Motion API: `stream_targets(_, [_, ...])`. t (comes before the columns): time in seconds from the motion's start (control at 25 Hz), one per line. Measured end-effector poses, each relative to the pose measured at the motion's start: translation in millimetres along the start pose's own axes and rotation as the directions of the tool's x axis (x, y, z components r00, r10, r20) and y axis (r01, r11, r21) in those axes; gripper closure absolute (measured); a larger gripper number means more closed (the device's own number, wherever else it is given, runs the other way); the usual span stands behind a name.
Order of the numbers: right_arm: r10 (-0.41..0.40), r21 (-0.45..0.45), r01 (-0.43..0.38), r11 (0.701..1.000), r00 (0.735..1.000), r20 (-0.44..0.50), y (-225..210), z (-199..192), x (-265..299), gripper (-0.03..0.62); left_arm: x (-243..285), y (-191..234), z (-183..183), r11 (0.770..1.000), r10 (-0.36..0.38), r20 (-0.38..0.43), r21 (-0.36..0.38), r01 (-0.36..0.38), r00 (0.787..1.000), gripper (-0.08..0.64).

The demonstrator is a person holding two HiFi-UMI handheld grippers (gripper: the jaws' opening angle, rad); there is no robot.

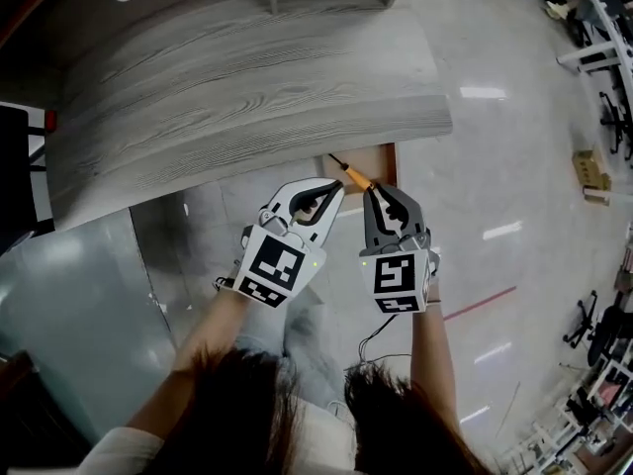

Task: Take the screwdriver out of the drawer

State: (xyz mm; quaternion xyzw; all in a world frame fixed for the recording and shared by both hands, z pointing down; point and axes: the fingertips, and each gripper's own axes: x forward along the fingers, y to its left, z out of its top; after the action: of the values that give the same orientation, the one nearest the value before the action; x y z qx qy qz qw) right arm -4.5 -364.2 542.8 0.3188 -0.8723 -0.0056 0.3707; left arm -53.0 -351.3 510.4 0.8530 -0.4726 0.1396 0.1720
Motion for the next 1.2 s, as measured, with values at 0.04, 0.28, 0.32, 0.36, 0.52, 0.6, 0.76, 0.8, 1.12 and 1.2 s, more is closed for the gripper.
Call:
stream_targets(0.04, [0.01, -0.006, -0.01, 1.0, 1.0, -0.008, 1.7, -4.2, 5.6, 0.561, 2.8, 1.0, -4.6, 1.0, 0.001, -0.002, 0.0, -0.001, 1.0, 0.543])
stream_targets(0.28, [0.056, -0.037, -0.059, 0.998, 0.995, -0.078, 10.4, -32.5, 40.1, 0.56, 19.5, 13.6, -31.5, 1.0, 0.011, -0.012, -0.008, -0.011, 1.0, 0.543])
stream_targets(0.32, [0.062, -0.039, -0.066, 0.997, 0.994, -0.086, 12.2, -37.0, 45.9, 0.558, 21.9, 16.0, -36.5, 1.0, 0.013, -0.013, -0.01, -0.013, 1.0, 0.543])
stream_targets(0.36, [0.068, -0.042, -0.072, 0.997, 0.993, -0.093, 14.0, -41.5, 51.0, 0.555, 24.1, 18.0, -41.3, 1.0, 0.015, -0.014, -0.014, -0.015, 1.0, 0.543])
stream_targets(0.52, [0.089, -0.053, -0.096, 0.994, 0.988, -0.123, 20.7, -56.8, 69.3, 0.545, 32.1, 24.8, -55.8, 1.0, 0.018, -0.011, -0.022, -0.018, 1.0, 0.543])
stream_targets(0.6, [0.103, -0.06, -0.112, 0.992, 0.984, -0.143, 23.9, -64.7, 78.5, 0.538, 36.7, 27.9, -62.3, 1.0, 0.017, -0.013, -0.022, -0.018, 1.0, 0.543])
stream_targets(0.76, [0.122, -0.065, -0.135, 0.989, 0.977, -0.176, 26.8, -80.6, 96.1, 0.531, 46.9, 33.7, -77.7, 0.999, 0.015, -0.021, -0.031, -0.016, 1.0, 0.543])
stream_targets(0.8, [0.125, -0.064, -0.139, 0.988, 0.975, -0.183, 27.2, -84.3, 100.0, 0.528, 49.1, 34.7, -81.9, 0.999, 0.015, -0.023, -0.033, -0.016, 1.0, 0.543])
stream_targets(1.12, [0.147, -0.064, -0.165, 0.984, 0.964, -0.223, 29.4, -103.1, 128.3, 0.52, 58.5, 42.9, -110.0, 0.998, 0.027, -0.031, -0.048, -0.028, 0.999, 0.543])
stream_targets(1.2, [0.156, -0.069, -0.176, 0.982, 0.959, -0.235, 31.0, -108.0, 136.1, 0.515, 61.2, 45.7, -114.8, 0.998, 0.032, -0.033, -0.05, -0.034, 0.999, 0.543])
